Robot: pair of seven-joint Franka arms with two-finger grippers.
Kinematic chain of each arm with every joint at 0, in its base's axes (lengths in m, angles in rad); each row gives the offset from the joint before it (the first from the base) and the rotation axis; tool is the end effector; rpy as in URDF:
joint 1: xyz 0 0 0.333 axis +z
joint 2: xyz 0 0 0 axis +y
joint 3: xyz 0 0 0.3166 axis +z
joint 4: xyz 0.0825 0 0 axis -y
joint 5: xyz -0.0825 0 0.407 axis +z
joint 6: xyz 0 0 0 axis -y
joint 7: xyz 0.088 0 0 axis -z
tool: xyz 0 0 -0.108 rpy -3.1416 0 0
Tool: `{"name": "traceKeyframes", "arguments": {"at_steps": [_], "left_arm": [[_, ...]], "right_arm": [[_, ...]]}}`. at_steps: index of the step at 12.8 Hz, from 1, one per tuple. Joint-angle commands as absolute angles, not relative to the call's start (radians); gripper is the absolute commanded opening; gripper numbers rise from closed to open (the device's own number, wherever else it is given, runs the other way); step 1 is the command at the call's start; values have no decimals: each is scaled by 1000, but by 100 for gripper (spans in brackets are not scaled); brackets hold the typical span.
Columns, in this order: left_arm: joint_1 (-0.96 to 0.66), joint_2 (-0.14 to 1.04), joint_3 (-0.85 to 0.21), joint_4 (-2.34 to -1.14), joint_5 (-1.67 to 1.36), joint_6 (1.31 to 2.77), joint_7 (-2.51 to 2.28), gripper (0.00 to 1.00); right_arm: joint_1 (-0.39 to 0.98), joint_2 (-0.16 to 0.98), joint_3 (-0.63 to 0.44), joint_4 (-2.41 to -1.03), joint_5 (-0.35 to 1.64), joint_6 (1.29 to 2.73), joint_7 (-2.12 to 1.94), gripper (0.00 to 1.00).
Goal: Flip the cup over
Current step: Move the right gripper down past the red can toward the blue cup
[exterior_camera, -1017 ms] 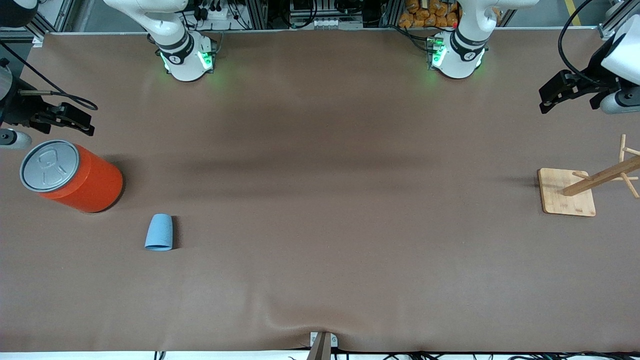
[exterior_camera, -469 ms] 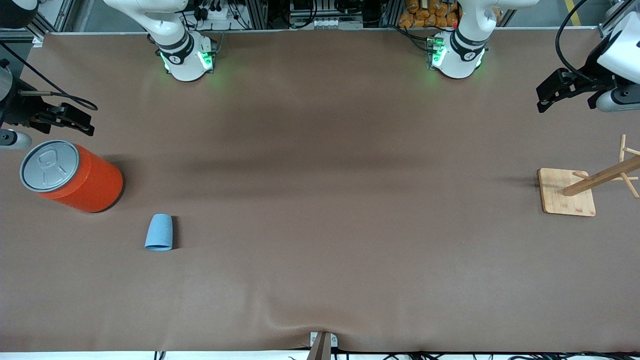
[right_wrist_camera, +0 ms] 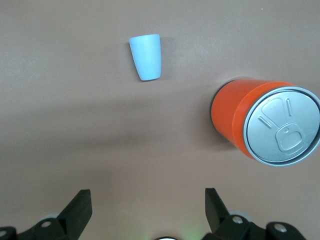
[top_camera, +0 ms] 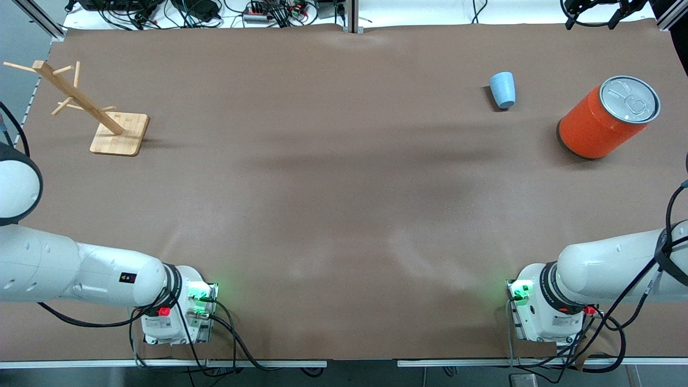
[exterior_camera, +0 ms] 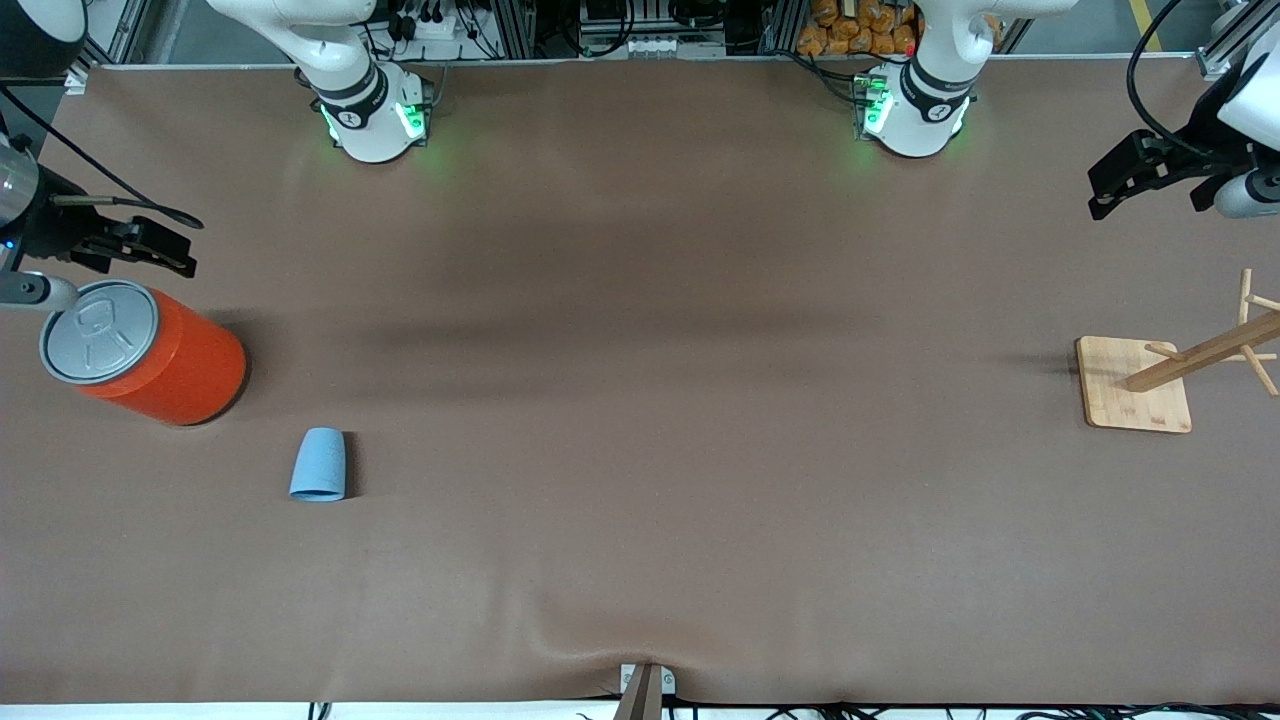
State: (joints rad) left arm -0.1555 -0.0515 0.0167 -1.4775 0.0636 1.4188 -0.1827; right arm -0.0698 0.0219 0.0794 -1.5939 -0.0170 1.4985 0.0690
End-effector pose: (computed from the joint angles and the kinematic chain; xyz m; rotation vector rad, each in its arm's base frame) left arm 0.5400 -0.0674 0.6854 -3.0781 -0.0820 -0.0043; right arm 0.5744 0.0031 0.5943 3.1151 -0.0928 -0.1818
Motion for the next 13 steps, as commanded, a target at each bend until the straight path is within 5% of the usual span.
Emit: {"name": "traceKeyframes", "arguments": {"at_steps": [1,13], "left_arm": [[-155,-55,9,-1468,83,1404,-184,100],[-156,-67,2,-1463,71,1384,-181,100]], "right_arm": [[-77,54,92,-1595,-35,1502,80,100],[-95,204,92,-1675,-34,1612,81,100]]}}
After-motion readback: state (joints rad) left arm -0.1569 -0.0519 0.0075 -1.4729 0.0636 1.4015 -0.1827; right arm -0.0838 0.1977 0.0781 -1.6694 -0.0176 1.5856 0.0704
